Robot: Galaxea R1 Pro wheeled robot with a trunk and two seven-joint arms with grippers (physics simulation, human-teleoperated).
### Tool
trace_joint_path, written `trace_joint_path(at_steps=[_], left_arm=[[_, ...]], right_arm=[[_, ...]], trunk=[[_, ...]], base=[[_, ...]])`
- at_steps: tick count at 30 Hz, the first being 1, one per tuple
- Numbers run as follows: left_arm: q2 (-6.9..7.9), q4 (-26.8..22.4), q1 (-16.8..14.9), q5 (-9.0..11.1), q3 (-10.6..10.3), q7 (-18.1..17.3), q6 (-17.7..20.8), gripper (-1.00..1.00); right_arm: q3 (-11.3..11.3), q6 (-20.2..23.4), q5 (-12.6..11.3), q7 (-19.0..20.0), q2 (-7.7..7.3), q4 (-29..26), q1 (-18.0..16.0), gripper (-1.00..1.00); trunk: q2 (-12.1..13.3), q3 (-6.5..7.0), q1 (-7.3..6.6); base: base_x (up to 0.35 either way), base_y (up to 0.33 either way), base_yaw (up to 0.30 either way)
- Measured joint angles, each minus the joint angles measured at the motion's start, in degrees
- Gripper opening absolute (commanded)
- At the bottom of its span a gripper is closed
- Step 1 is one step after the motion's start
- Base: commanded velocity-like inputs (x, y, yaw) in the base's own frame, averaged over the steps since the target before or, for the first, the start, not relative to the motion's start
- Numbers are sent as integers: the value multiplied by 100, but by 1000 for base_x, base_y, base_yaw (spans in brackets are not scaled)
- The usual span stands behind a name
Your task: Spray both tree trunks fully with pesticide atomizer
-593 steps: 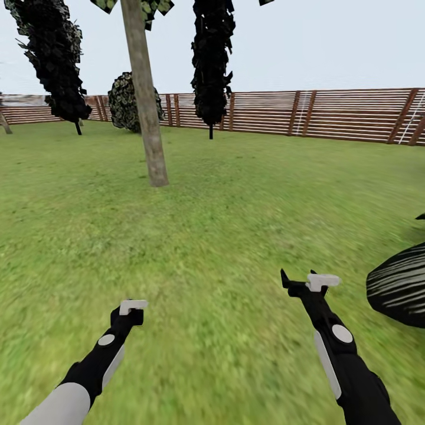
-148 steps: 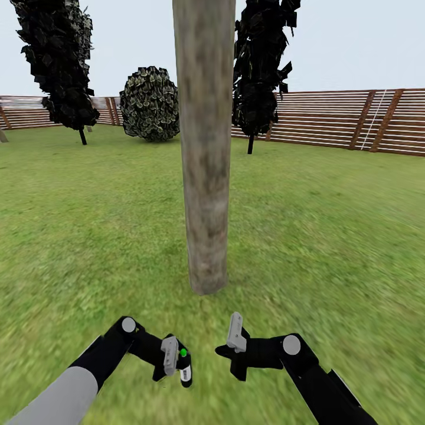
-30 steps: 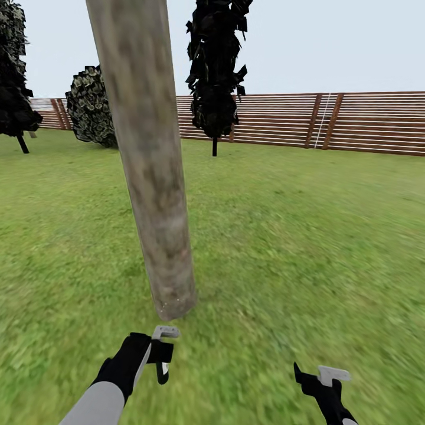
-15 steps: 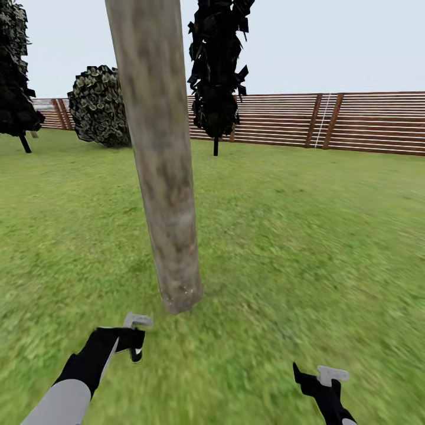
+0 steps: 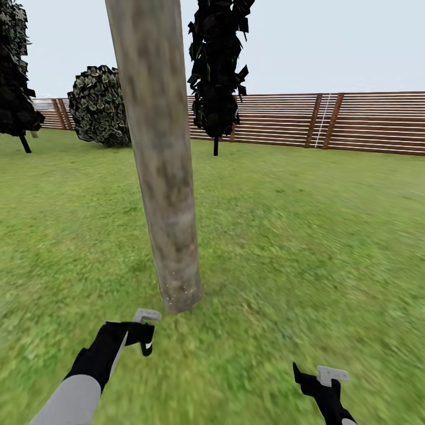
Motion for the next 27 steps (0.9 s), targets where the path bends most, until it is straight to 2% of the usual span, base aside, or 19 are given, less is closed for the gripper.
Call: trace_joint_path(at_steps=[2,6,8,11,14,15,16,19,20,21,22,26,27], left_arm=[[259,-6,-11,-22,6,-174,57,-100],[543,-5,-137,-8,-13,-862,105,-100],[535,-5,-159,-92,-186,-956,188,-100],[449,-24,-186,-199,-717,-1003,302,-100],[297,-297,-209,-225,-809,-1015,634,-100],[249,-512,-210,-217,-821,-1025,812,-100],[213,-933,-214,-233,-830,-1052,1107,-100],[251,-1396,-227,-246,-850,-1335,1520,-100],[274,-1564,-271,-248,-855,-1541,1738,-100],[348,-1721,-368,-311,-863,-1801,1954,-100],[494,-1795,-475,-387,-861,-1955,2049,-100],[892,-1794,-826,-401,-857,-2084,2128,-100],[943,-1784,-889,-370,-862,-2168,2157,-100]], right_arm=[[0,0,0,0,1,0,0,100],[0,0,0,-7,1,0,0,100],[0,0,0,-8,1,3,0,100],[0,0,0,-9,1,8,0,100],[0,0,0,-9,1,8,0,100],[0,0,0,-9,1,9,0,100],[0,0,0,-9,2,9,0,100],[0,0,3,-9,1,9,0,100],[0,0,6,-9,1,9,0,100],[0,0,7,-9,1,9,0,100],[0,0,4,-9,0,9,0,100],[0,0,0,-9,-7,9,0,100],[0,0,0,-12,-7,9,0,100]], trunk=[[0,0,0],[0,0,0],[0,0,0],[0,0,0],[0,0,0],[0,1,0],[0,1,0],[0,0,0],[0,1,0],[0,1,-1],[0,1,0],[0,1,0],[0,0,0]], base=[[0,0,0],[0,0,0],[0,0,0],[0,0,0],[0,0,0],[0,0,0],[0,0,0],[0,0,0],[0,0,0],[0,0,0],[0,0,0],[0,0,0],[0,0,0]])
